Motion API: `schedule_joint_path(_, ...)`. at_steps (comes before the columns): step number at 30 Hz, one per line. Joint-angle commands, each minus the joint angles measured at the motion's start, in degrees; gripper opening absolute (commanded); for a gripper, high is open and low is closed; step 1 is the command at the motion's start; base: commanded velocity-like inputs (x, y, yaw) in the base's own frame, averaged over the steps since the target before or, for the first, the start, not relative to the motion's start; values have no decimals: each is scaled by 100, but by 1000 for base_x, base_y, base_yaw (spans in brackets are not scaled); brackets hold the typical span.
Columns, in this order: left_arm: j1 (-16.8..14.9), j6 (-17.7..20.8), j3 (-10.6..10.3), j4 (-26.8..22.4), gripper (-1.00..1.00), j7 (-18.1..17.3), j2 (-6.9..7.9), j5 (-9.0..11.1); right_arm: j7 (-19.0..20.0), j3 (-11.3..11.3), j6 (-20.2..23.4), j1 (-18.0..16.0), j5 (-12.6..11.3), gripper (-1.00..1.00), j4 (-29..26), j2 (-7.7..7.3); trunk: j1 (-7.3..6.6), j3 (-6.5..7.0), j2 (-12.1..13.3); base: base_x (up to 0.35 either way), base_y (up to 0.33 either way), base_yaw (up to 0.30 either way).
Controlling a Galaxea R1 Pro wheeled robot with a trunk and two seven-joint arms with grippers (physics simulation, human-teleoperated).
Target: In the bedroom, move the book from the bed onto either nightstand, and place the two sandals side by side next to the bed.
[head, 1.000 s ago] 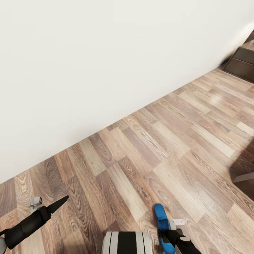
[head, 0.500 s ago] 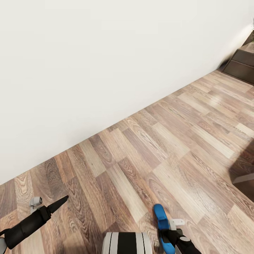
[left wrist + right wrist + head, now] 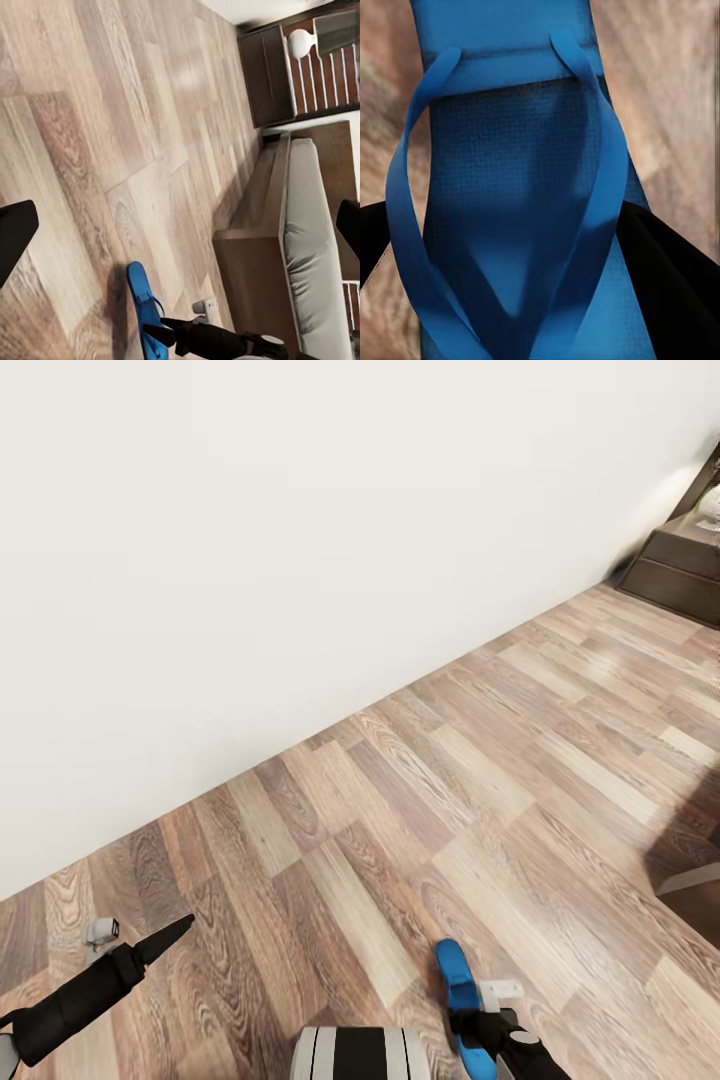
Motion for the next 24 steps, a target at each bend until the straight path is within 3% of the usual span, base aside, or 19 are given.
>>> schedule_joint_path(1,-1,40,1,1,100,-2,1,29,3,1,37,1,-2,-100,-14,0,-3,19,0,0,0,0)
schedule_joint_path(24,1,40,1,1,100,-2,1,25,2,1,35,1,-4,-100,-16,0,-63,529,31,0,0,0)
